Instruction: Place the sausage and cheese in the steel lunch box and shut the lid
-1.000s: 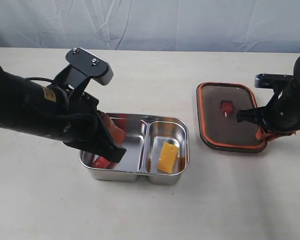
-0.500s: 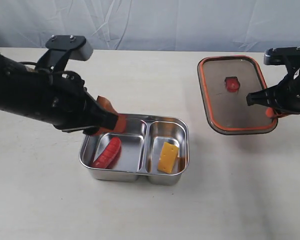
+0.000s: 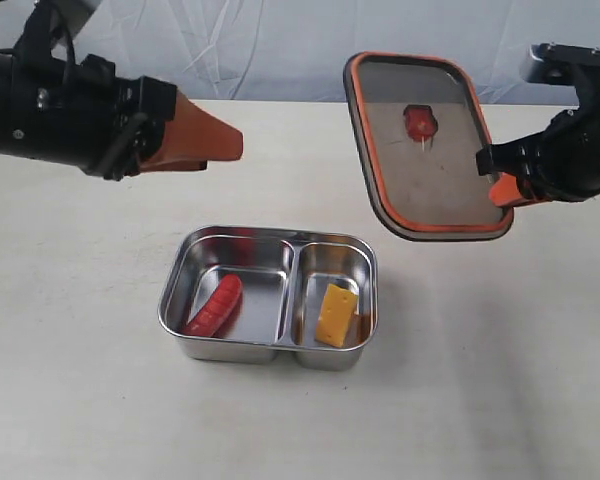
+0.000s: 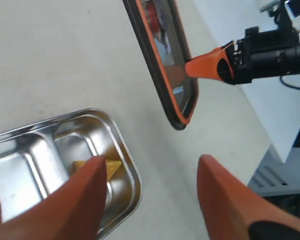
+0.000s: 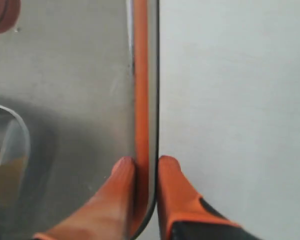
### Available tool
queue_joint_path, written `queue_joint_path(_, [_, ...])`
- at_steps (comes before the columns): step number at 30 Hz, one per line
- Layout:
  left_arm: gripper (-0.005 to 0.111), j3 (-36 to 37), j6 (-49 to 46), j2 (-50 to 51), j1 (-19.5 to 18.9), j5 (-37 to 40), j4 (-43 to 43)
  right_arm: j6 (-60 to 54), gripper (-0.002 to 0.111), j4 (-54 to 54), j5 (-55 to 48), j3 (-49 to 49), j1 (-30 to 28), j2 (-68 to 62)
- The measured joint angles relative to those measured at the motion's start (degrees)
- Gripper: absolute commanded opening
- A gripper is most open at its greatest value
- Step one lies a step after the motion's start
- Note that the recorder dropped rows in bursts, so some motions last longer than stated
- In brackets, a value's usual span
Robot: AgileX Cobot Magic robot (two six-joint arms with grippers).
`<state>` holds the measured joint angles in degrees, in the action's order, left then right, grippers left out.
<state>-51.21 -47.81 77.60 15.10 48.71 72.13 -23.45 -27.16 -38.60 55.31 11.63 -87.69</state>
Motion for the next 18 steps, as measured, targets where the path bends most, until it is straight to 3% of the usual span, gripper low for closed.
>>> queue_joint_path(7, [0.053,-0.1,-7.0,2.2,-2.2,6.9,10.4,-8.8,-0.001,-11.4,-4.2,0.0,0.0,2.3])
queue_joint_path(18, [0.053,-0.1,-9.9,2.3,-2.4,7.0,14.6,-11.9,-0.001,-15.9,-8.2,0.0,1.4,4.7])
